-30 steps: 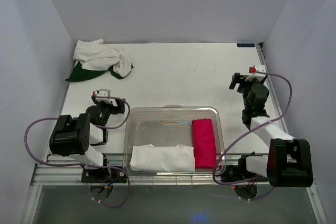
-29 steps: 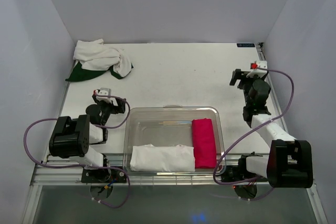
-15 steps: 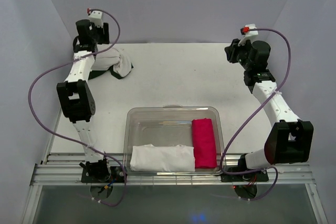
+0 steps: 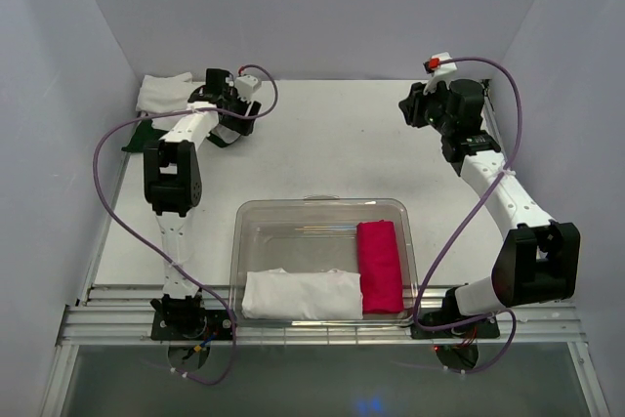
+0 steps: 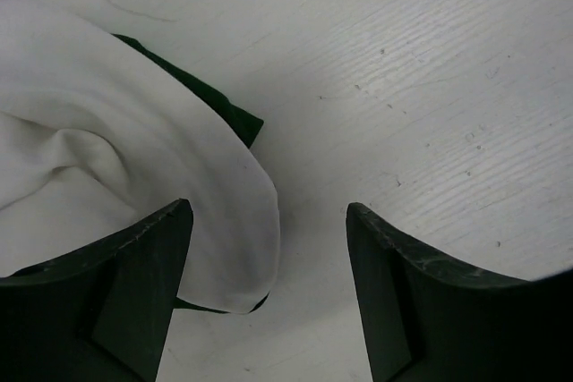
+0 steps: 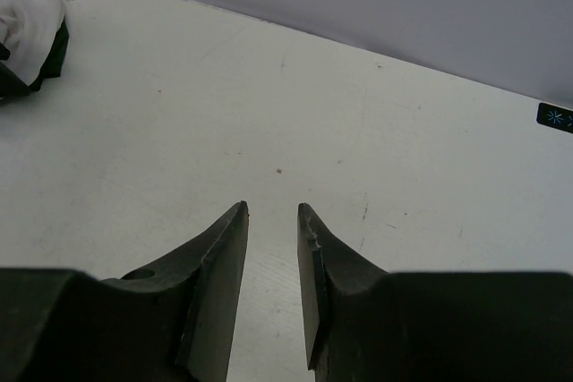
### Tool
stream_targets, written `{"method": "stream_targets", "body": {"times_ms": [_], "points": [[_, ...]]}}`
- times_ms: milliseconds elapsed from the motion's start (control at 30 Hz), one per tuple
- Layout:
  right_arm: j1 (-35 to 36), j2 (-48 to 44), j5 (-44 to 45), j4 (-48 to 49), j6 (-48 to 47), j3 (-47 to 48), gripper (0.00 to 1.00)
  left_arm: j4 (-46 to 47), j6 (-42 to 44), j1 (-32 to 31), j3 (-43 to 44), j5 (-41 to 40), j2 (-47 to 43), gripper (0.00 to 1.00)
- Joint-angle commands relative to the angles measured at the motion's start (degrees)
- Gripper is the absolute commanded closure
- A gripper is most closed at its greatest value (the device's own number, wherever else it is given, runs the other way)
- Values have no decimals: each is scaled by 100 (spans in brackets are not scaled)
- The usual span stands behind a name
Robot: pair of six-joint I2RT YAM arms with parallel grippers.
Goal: Roll the t-shirts
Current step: Pick up the T-shirt at the corner of the board.
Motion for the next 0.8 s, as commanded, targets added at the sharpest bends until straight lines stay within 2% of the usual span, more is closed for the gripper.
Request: {"method": "stream_targets", "body": {"times_ms": [0, 33, 133, 233, 267, 300, 333, 433, 567, 633, 700, 767], "points": [[70, -160, -25, -50, -15, 113, 65, -206, 110, 86, 60, -104, 69, 20], [79, -151, -33, -68, -15, 157, 65, -215, 93, 86, 69, -183, 166, 21], [87, -160, -34, -33, -24, 157, 64, -250, 84, 69, 139, -420, 333, 34], [96, -168, -25, -24, -15, 192, 64, -268, 84, 60, 245, -859, 465, 67], [96, -177, -16, -24, -15, 201, 64, -259, 101, 60, 254, -965, 483, 82], [96, -203, -16, -7, -24, 201, 64, -241, 110, 60, 245, -1096, 483, 91], [105, -221, 10, 11, -32, 201, 64, -233, 136, 60, 245, -1106, 492, 95], [105, -282, 45, 63, -50, 218, 64, -162, 41, 60, 394, -949, 448, 100], [105, -300, 45, 2, -15, 376, 64, 22, -565, 51, 1550, 16, 229, 100], [105, -274, 19, -68, 38, 569, 65, 250, -768, -89, 1975, 560, 62, 100], [96, -239, -95, -191, 64, 727, 66, 609, -743, -386, 2344, 651, -122, 100], [105, -213, -192, -252, 64, 956, 68, 926, -620, -607, 2311, 756, -535, 100]]}}
